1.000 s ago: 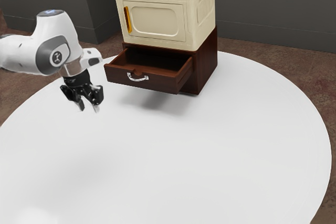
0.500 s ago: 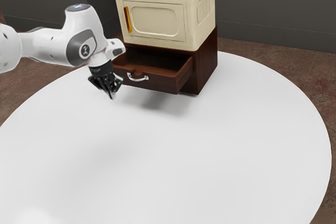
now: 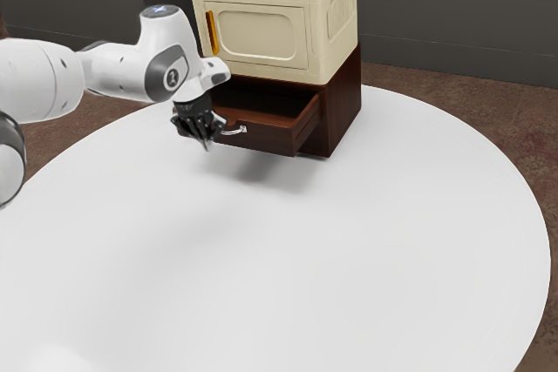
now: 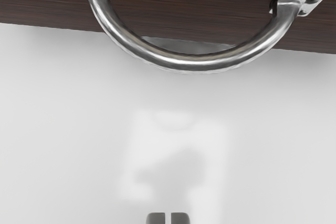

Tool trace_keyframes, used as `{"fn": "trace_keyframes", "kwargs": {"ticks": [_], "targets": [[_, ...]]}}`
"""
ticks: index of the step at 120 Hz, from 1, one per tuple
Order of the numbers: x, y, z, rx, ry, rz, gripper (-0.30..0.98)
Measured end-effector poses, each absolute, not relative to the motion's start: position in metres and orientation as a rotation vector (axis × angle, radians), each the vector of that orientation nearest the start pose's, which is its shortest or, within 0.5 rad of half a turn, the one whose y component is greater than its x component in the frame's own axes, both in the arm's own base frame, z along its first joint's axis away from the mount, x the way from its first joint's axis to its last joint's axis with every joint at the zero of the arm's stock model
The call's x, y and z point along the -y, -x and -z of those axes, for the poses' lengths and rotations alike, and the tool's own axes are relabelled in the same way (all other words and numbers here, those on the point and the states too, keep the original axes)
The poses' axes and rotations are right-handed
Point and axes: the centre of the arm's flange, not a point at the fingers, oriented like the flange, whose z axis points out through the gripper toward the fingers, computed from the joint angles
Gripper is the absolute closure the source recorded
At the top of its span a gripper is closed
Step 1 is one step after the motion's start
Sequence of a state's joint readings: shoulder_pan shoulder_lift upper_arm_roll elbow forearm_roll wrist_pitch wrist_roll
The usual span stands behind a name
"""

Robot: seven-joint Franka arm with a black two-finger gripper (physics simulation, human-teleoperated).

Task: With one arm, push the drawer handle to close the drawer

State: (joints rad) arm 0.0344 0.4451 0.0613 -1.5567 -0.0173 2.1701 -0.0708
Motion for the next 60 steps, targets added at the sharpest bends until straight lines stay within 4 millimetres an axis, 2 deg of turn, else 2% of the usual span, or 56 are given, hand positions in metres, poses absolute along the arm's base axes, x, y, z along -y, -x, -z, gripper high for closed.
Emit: {"fn": "trace_keyframes", "kwargs": {"ticks": [60], "targets": [[-0.06, -0.74, -0.391, 0.244, 3.108, 0.27, 0.79]]}}
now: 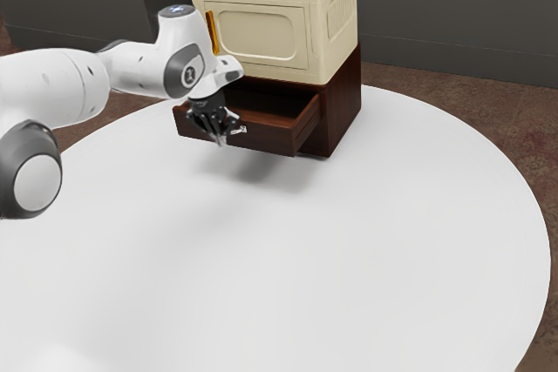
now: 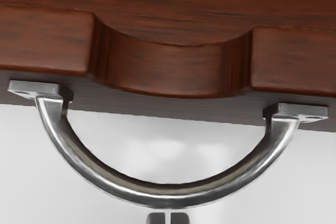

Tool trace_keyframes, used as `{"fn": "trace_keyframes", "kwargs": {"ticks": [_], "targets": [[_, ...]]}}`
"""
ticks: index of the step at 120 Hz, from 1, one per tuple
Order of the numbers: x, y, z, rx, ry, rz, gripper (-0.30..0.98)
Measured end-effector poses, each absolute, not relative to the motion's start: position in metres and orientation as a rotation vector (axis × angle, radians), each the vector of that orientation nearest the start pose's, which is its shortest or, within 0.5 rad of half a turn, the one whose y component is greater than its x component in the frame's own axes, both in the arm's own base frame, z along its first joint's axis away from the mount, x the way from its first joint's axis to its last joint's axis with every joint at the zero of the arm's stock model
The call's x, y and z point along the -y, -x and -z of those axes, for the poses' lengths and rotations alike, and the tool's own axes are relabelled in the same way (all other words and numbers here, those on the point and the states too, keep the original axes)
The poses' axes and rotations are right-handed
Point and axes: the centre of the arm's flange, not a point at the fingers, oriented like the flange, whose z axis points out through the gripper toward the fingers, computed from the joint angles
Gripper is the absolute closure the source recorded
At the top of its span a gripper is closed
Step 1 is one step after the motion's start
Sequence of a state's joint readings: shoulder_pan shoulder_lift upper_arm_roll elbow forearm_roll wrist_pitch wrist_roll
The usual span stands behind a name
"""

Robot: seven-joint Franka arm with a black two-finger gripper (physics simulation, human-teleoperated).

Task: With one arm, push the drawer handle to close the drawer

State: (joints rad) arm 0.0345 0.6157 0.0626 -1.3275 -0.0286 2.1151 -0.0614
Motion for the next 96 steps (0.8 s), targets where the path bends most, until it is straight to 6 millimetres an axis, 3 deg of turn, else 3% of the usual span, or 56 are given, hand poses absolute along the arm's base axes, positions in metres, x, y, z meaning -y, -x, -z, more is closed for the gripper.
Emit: {"fn": "trace_keyframes", "kwargs": {"ticks": [96], "targets": [[-0.062, -0.776, -0.392, 0.224, 3.093, 0.336, 0.79]]}}
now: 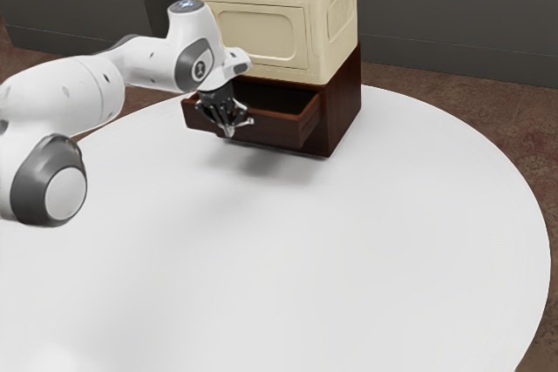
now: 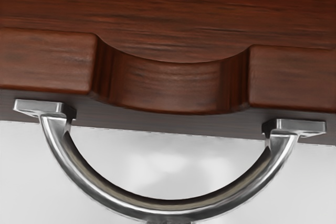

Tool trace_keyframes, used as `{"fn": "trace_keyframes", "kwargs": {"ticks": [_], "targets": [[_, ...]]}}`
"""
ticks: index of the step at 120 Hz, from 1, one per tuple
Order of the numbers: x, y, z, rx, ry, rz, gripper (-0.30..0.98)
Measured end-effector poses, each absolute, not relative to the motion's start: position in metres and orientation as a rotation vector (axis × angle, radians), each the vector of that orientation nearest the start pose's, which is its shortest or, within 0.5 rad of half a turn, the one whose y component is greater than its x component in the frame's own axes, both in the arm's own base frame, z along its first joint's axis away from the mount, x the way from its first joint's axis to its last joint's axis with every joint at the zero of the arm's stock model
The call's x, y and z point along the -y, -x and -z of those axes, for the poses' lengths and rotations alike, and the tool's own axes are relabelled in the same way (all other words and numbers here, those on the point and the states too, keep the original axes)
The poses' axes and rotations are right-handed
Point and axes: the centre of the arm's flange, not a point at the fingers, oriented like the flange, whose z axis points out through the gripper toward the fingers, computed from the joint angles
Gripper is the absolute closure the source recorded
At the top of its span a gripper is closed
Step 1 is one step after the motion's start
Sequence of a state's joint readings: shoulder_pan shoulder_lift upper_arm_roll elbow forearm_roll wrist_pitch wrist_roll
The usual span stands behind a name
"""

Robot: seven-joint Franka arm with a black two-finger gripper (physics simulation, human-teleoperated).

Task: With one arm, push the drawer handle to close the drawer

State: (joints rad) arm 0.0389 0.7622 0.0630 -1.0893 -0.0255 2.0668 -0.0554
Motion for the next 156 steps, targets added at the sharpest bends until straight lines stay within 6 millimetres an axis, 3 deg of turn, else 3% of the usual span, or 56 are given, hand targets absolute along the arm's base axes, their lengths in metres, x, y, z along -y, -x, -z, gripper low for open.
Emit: {"fn": "trace_keyframes", "kwargs": {"ticks": [76, 110, 136, 156], "targets": [[-0.069, -0.803, -0.377, 0.219, 3.071, 0.382, 0.79], [-0.067, -0.81, -0.379, 0.203, 3.062, 0.423, 0.79], [-0.065, -0.814, -0.407, 0.192, 3.045, 0.495, 0.79], [-0.063, -0.817, -0.398, 0.185, 3.046, 0.484, 0.79]]}}
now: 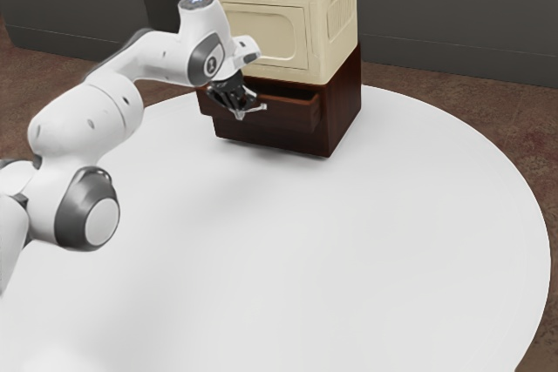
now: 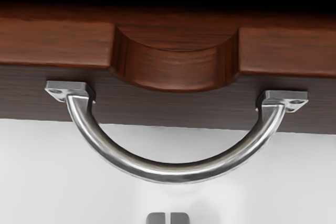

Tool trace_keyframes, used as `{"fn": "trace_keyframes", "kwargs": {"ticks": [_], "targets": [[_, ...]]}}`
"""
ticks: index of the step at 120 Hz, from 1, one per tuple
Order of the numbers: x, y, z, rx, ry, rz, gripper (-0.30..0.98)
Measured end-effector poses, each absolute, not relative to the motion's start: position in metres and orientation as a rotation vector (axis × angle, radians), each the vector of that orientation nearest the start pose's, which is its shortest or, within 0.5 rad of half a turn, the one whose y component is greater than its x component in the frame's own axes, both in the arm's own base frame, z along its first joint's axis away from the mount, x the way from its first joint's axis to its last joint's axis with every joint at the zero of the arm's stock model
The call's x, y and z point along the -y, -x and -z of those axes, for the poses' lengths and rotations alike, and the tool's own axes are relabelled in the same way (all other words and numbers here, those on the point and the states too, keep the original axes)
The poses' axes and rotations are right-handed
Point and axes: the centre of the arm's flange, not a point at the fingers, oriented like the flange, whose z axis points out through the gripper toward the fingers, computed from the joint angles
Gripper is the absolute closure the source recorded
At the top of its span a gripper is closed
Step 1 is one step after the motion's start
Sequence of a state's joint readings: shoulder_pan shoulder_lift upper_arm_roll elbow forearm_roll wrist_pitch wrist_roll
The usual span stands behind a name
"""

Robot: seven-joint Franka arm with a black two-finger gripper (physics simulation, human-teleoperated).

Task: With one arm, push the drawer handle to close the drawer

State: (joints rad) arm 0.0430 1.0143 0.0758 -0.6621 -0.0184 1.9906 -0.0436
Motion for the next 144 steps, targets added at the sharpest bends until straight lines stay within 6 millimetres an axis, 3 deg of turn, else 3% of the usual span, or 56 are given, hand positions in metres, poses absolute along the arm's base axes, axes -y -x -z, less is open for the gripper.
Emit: {"fn": "trace_keyframes", "kwargs": {"ticks": [46, 78, 144], "targets": [[-0.055, -0.823, -0.398, 0.161, 3.03, 0.549, 0.79], [-0.061, -0.828, -0.384, 0.162, 3.016, 0.583, 0.79], [-0.059, -0.838, -0.376, 0.138, 2.989, 0.73, 0.79]]}}
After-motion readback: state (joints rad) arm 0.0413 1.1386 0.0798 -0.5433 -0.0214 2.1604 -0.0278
